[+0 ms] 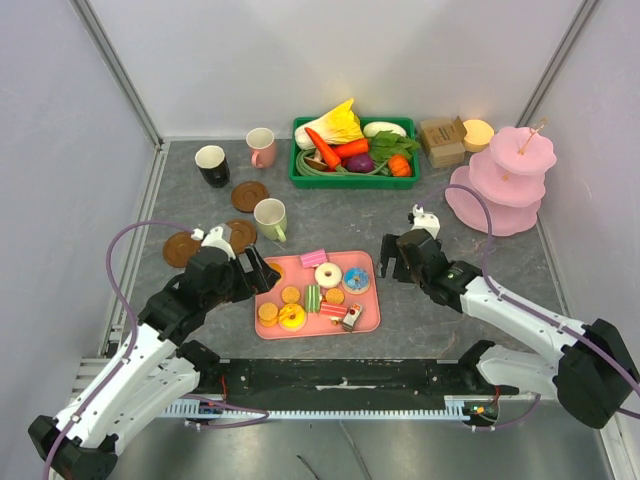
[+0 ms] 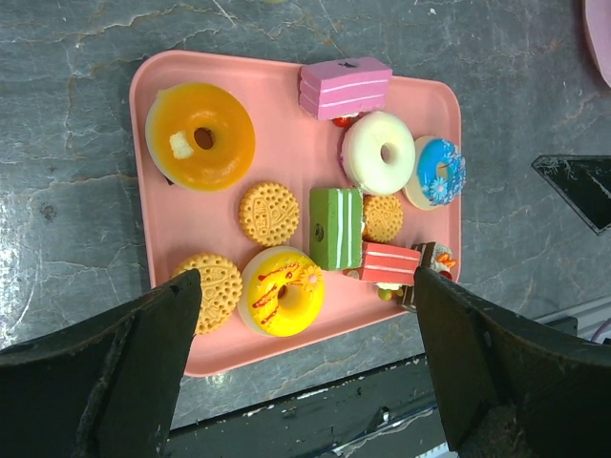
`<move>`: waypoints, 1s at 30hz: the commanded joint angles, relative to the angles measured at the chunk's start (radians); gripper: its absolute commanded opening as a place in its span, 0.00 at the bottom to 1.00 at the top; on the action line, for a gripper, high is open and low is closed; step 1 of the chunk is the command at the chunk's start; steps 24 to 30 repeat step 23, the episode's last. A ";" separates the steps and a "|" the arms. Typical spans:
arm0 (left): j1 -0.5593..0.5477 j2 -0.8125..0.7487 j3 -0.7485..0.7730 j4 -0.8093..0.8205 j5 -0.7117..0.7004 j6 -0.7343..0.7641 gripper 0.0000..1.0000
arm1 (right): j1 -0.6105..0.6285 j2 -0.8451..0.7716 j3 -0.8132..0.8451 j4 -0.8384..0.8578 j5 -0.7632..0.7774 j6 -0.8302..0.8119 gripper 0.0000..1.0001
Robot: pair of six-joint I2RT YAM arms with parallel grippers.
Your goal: Serve the afternoon tea
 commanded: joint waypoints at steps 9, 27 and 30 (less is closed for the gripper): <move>-0.002 -0.019 -0.002 0.012 -0.017 -0.030 0.98 | 0.003 -0.069 -0.044 0.046 0.044 0.018 0.98; -0.002 -0.030 0.004 0.018 -0.017 -0.027 0.98 | 0.003 -0.155 -0.044 0.058 0.146 0.016 0.98; -0.002 -0.030 0.004 0.018 -0.017 -0.027 0.98 | 0.003 -0.155 -0.044 0.058 0.146 0.016 0.98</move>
